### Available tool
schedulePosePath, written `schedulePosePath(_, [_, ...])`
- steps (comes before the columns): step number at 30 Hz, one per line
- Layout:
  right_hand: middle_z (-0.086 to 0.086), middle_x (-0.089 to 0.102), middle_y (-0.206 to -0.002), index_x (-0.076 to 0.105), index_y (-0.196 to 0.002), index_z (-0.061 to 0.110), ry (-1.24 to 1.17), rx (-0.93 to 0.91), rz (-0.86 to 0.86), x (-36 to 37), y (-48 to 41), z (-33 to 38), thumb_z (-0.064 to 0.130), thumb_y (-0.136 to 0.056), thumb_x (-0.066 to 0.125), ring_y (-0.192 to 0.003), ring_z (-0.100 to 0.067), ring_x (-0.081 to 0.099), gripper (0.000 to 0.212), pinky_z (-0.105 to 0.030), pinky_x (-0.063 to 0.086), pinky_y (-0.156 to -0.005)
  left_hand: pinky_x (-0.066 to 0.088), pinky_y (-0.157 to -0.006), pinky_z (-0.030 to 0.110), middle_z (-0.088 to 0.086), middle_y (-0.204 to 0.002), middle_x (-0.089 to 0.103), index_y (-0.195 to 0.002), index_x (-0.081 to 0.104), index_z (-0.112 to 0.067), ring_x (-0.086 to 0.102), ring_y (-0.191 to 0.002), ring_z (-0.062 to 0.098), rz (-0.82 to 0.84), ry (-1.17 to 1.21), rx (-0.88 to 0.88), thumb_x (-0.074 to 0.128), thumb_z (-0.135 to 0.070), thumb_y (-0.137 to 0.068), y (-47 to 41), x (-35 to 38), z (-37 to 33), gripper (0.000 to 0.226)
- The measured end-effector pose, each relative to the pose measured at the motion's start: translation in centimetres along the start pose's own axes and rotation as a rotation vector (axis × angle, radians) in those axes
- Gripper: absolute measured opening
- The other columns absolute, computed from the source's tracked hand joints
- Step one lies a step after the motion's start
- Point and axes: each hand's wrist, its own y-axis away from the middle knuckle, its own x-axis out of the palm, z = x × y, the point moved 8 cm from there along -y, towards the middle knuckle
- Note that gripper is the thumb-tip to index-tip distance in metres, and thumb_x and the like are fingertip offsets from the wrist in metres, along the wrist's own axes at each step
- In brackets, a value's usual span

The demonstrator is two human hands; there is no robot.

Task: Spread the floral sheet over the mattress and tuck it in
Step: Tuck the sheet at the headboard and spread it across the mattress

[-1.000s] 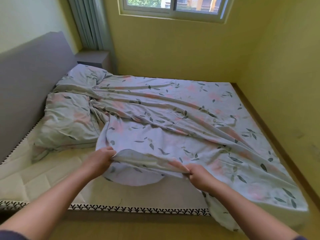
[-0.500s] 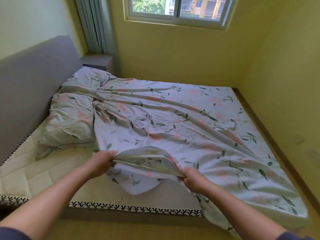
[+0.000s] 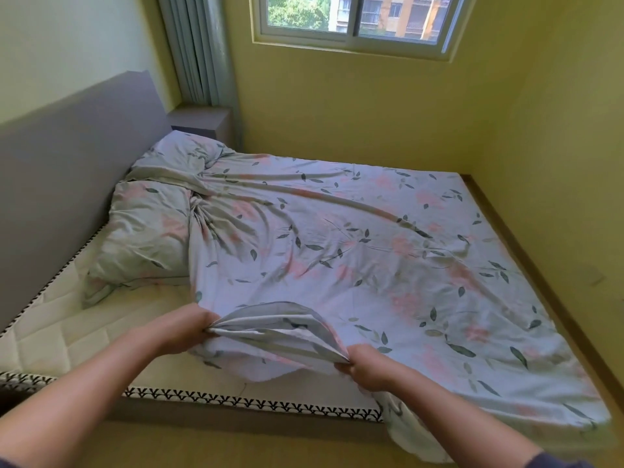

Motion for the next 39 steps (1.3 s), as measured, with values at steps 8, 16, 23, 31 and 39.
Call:
schedulePosePath(8, [0.001,0.063,-0.103,0.060,-0.099,0.030,-0.146,-0.150,0.011,0.2,0.1,1.2,0.047,-0.093,0.051,-0.089,-0.015,0.056,0.020,-0.029,0.045,-0.081,0.049,-0.065,0.026,-0.012,-0.080,0.062,-0.089,0.057,-0.029,0.059,-0.073,0.008,0.067,-0.115,-0.012,0.068,-0.045,-0.074,0.7,1.4,-0.2,0.024])
schedulePosePath(16, [-0.003,0.063,-0.087,0.066,-0.092,0.011,0.114,-0.105,0.213,3.2,-0.7,0.6,0.041,-0.079,0.071,-0.082,-0.024,0.062,0.034,-0.036,0.052,-0.076,0.045,-0.065,0.029,0.002,-0.071,0.054,-0.094,0.068,-0.012,0.052,-0.069,0.020,0.405,-0.378,-0.131,0.065,-0.021,-0.081,1.3,3.6,-1.0,0.017])
schedulePosePath(23, [-0.001,0.062,-0.114,0.056,-0.120,0.019,0.087,-0.123,0.256,4.1,-1.3,0.2,0.034,-0.080,0.072,-0.105,-0.020,0.060,0.046,-0.032,0.047,-0.091,0.046,-0.085,0.025,-0.004,-0.113,0.058,-0.121,0.058,-0.022,0.056,-0.100,0.015,0.416,-0.171,-0.239,0.070,-0.027,-0.080,2.4,6.2,2.4,0.044])
schedulePosePath(31, [0.000,0.061,-0.125,0.055,-0.126,0.017,-0.065,-0.119,0.169,2.7,-3.9,3.3,0.030,-0.093,0.057,-0.107,-0.014,0.060,0.036,-0.027,0.049,-0.092,0.047,-0.091,0.026,-0.003,-0.122,0.059,-0.119,0.058,-0.024,0.057,-0.107,0.015,0.318,0.060,-0.341,0.058,-0.038,-0.090,3.7,9.1,8.5,0.032])
schedulePosePath(39, [0.002,0.062,-0.111,0.056,-0.121,0.017,-0.046,-0.026,0.185,3.3,-11.0,10.4,0.030,-0.097,0.051,-0.093,-0.011,0.065,0.028,-0.029,0.053,-0.086,0.044,-0.085,0.021,0.004,-0.124,0.062,-0.121,0.059,-0.012,0.059,-0.111,0.017,0.337,0.230,-0.315,0.051,-0.027,-0.096,2.3,10.1,16.9,0.030])
